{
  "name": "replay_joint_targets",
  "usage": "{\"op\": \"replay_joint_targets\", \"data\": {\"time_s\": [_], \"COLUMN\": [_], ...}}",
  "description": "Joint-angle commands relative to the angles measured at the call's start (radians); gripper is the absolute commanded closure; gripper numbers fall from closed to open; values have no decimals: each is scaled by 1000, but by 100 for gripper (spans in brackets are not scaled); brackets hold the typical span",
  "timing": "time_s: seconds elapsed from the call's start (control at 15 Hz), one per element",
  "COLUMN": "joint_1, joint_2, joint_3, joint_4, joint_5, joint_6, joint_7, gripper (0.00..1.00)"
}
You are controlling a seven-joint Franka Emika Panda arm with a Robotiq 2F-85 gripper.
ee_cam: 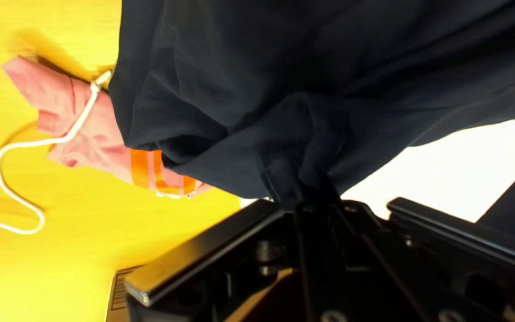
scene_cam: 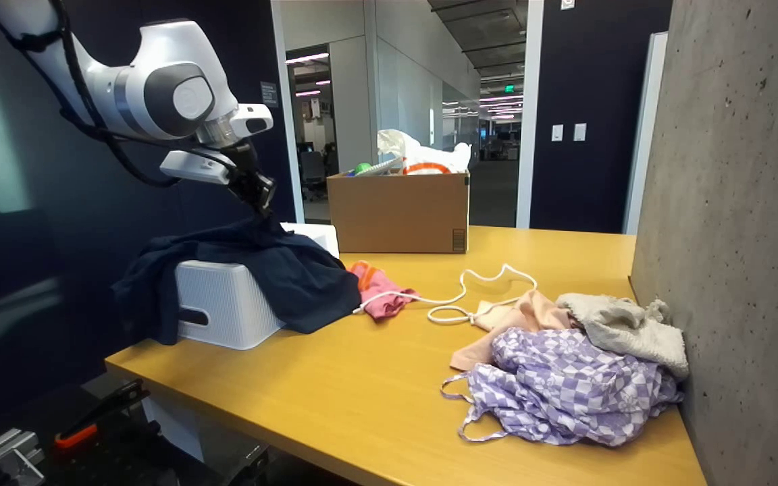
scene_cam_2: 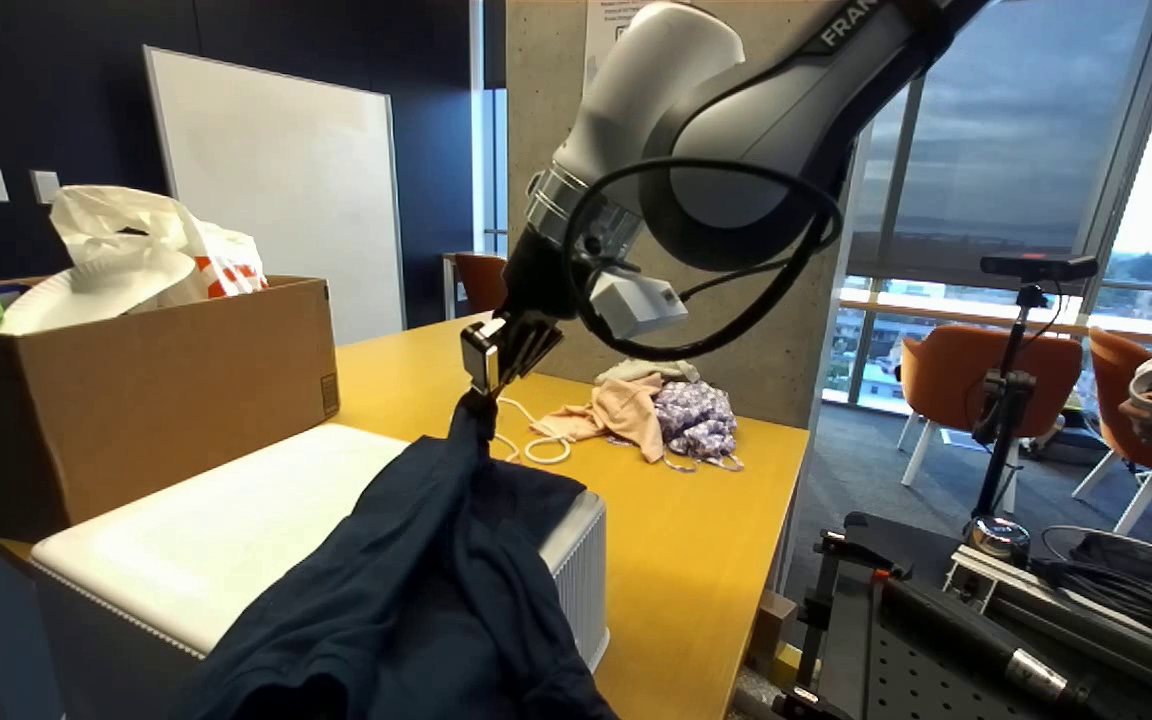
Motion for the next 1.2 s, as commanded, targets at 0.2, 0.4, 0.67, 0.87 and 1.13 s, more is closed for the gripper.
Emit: {"op": "replay_joint_targets", "data": {"time_s": [0.2,0.4,0.67,0.87,1.13], "joint_1": [45,75,124,172,213], "joint_2": [189,296,444,536,620], "joint_3": [-49,-53,-44,-43,-40], "joint_4": [325,503,728,887,1090], "joint_5": [-96,-118,-132,-150,-170], "joint_6": [-128,-204,-302,-376,-485], "joint_7": [-19,-30,-70,-105,-165], "gripper": [99,99,99,99,99]}}
